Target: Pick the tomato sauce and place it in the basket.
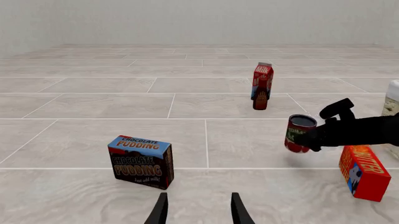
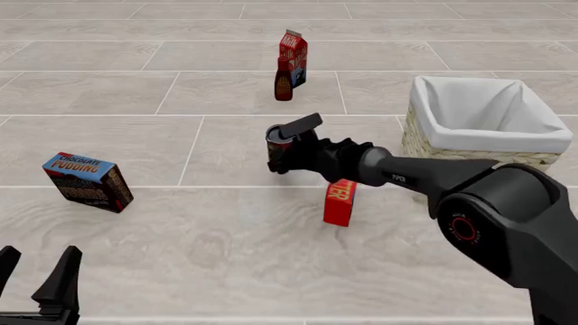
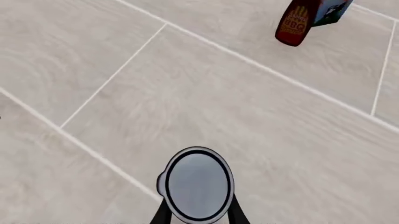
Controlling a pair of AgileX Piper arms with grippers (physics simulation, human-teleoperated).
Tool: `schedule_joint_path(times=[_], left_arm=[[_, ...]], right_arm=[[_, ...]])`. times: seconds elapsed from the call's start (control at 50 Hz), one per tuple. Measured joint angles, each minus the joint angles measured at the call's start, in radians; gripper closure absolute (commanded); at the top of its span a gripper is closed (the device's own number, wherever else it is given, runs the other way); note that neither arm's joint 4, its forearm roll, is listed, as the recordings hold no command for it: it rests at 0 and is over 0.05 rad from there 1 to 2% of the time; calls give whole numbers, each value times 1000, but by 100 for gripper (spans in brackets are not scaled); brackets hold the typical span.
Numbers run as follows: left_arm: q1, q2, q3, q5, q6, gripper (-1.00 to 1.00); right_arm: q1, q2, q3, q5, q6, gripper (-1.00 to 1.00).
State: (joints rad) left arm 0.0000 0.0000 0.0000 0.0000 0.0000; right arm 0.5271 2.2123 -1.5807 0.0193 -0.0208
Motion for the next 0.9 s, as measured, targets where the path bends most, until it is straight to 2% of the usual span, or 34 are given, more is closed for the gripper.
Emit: schedule_joint_path(times=[0.9], left_arm=[[0, 0, 0, 0, 0, -100]], right_arm=[[1, -282, 170, -29, 12, 100]])
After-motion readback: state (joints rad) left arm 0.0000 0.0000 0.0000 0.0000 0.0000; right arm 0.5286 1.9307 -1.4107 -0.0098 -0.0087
